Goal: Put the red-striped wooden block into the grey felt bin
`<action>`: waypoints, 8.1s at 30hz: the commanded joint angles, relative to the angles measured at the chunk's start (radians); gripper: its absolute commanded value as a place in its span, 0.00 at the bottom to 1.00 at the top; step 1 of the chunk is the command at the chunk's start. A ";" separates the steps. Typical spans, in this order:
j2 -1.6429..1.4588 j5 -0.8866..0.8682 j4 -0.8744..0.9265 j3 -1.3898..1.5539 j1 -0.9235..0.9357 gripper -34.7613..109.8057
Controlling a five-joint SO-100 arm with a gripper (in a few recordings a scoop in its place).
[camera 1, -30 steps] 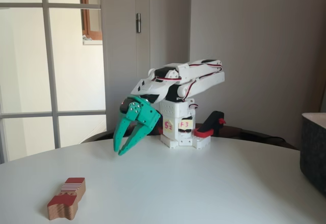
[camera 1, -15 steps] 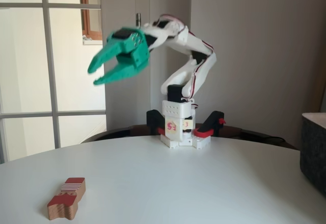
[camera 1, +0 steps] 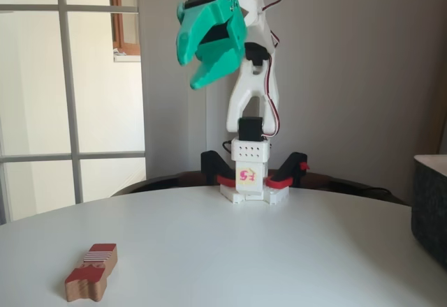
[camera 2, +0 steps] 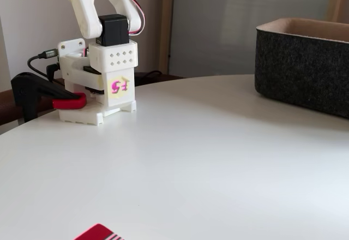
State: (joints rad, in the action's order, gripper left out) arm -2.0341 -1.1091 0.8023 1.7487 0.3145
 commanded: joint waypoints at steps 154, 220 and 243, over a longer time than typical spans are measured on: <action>0.368 -0.020 0.178 -0.719 -0.198 0.29; 0.103 0.002 0.672 -0.704 -0.261 0.34; -0.204 -0.259 0.298 0.103 0.460 0.24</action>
State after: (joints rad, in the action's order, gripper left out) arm -2.0617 -1.3376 1.2103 1.6705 0.7517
